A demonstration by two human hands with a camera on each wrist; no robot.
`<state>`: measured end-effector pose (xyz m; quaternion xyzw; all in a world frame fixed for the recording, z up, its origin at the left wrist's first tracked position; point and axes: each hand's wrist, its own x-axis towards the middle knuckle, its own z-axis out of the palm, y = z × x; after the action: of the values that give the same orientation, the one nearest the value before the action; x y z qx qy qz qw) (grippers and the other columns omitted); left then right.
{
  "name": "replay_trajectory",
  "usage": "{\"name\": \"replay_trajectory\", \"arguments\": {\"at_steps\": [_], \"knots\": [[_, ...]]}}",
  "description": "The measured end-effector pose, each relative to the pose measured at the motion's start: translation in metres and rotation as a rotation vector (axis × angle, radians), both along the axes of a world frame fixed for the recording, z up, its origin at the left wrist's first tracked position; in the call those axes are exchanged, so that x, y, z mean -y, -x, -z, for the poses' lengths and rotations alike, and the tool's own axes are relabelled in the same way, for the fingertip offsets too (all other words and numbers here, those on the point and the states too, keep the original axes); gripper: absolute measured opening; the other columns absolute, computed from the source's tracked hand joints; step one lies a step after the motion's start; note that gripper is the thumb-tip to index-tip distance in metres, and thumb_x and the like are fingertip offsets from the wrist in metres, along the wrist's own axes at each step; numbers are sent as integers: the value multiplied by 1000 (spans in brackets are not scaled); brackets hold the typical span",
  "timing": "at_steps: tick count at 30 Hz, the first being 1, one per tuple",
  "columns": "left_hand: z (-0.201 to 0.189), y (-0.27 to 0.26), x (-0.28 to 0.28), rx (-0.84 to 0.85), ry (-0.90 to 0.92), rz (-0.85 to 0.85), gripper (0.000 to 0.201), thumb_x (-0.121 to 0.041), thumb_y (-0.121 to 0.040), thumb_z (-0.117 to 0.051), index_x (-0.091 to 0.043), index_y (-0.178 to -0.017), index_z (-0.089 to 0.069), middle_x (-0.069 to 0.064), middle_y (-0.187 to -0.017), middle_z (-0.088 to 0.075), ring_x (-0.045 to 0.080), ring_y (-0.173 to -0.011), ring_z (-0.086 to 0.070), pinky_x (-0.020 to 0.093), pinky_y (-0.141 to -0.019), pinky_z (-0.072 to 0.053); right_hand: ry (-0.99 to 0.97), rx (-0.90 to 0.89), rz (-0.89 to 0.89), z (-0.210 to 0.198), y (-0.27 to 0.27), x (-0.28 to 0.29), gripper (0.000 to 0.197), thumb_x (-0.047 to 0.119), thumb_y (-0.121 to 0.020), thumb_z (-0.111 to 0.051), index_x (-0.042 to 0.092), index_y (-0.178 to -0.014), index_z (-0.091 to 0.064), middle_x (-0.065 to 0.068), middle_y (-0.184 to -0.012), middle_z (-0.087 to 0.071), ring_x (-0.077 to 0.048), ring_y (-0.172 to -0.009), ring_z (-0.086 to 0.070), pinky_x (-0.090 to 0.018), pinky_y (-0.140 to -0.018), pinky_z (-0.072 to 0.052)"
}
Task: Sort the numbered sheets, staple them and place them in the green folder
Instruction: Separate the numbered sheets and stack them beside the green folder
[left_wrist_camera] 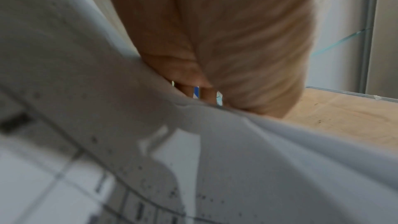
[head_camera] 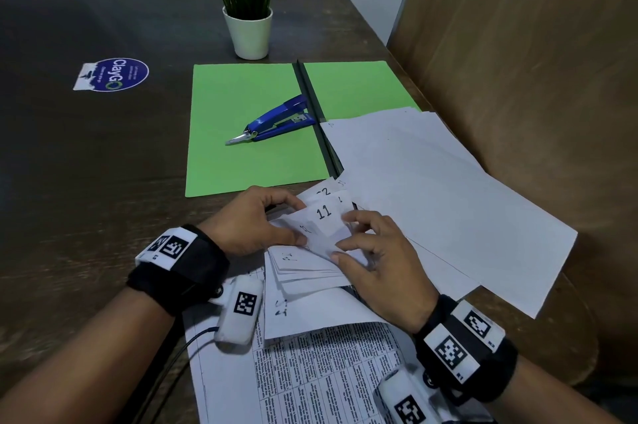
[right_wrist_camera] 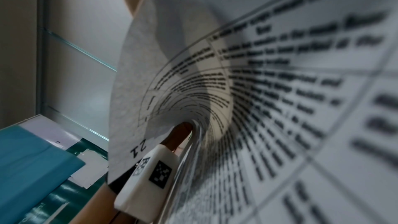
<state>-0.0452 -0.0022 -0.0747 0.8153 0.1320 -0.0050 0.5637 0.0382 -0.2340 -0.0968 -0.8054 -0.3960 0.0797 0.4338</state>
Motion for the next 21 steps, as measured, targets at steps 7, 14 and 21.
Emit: {"name": "replay_trajectory", "arguments": {"at_steps": [7, 14, 21], "knots": [[5, -1, 1, 93, -47, 53, 31, -2, -69, -89, -17, -81, -65, -14, -80, -68, 2, -77, -62, 20, -71, -48, -25, -145, 11, -3, 2, -2, 13, 41, -75, -75, 30, -81, -76, 18, -115, -58, -1, -92, -59, -18, -69, -42], [10, -3, -2, 84, -28, 113, 17, -12, -73, -89, -24, -84, -83, -10, -99, -74, 12, -95, -71, 31, -87, -56, -200, -458, 85, -23, 6, -9, 26, 35, -92, -63, 21, -71, -66, 14, -63, -58, -4, -59, -53, -21, -63, -41], [6, -2, -2, 38, 10, 137, 15, -13, -74, -88, -24, -83, -84, -6, -104, -75, 18, -96, -72, 39, -87, -60, -23, -309, 129, -26, 0, -18, 27, 19, -82, -80, 19, -59, -66, 11, -54, -57, -5, -53, -48, -26, -59, -44]]}}
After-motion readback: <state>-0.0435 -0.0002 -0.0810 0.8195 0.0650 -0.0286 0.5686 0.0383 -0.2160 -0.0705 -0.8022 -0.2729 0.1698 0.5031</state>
